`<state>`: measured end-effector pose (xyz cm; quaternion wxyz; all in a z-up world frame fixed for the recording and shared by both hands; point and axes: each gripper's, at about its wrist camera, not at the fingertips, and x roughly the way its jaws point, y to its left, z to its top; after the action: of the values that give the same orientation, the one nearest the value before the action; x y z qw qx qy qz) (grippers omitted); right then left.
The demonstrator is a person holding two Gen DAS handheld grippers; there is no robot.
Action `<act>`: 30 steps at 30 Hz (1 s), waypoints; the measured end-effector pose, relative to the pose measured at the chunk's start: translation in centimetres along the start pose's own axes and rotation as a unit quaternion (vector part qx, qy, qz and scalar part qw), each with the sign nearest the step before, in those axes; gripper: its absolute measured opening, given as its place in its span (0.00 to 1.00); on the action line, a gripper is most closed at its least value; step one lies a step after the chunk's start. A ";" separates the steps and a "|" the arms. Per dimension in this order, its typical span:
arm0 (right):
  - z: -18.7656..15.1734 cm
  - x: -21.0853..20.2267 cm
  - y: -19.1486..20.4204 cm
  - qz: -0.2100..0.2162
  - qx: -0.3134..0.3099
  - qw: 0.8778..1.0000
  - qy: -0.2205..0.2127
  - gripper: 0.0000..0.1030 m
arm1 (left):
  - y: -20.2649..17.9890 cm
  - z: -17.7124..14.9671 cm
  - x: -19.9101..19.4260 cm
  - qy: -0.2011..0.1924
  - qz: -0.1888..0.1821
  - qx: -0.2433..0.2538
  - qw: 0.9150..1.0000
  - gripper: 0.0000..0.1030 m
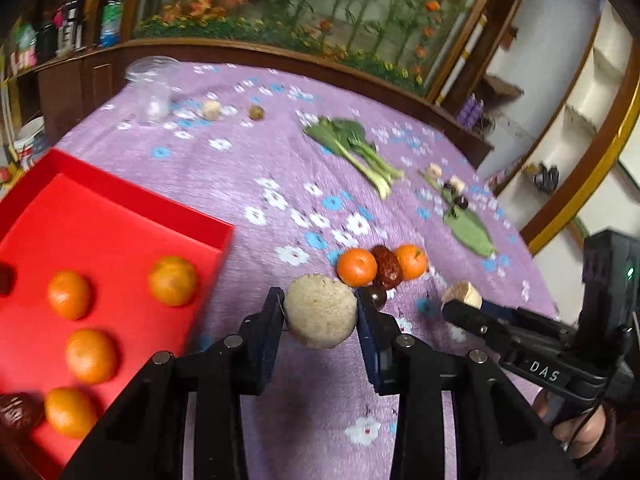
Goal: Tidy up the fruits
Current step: 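Grasp a round beige piece with the left gripper while the right gripper grasps a beige bread cube, then carry the beige piece and bread cube over the red tray and release both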
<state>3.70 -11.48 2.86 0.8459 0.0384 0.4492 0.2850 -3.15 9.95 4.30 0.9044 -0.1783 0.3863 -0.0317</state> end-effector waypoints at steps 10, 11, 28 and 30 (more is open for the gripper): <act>0.1 -1.5 5.7 0.045 -0.030 0.999 -0.007 0.39 | 8.5 0.6 -8.4 -0.088 0.069 -0.084 0.990 0.34; 0.1 -1.3 6.4 0.051 -0.032 0.998 -0.006 0.39 | 9.4 0.6 -8.8 -0.092 0.076 -0.092 0.989 0.34; 0.0 5.6 21.1 0.104 -0.147 0.983 0.046 0.39 | 18.6 -1.9 -9.0 -0.075 0.125 -0.176 0.974 0.34; 0.0 6.4 21.7 0.099 -0.156 0.982 0.048 0.39 | 18.9 -2.0 -8.8 -0.072 0.125 -0.177 0.974 0.34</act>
<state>-3.23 9.97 5.12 0.7866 -0.0631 0.4329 0.4357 -12.24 28.71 2.48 0.8808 -0.2879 0.3387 0.1630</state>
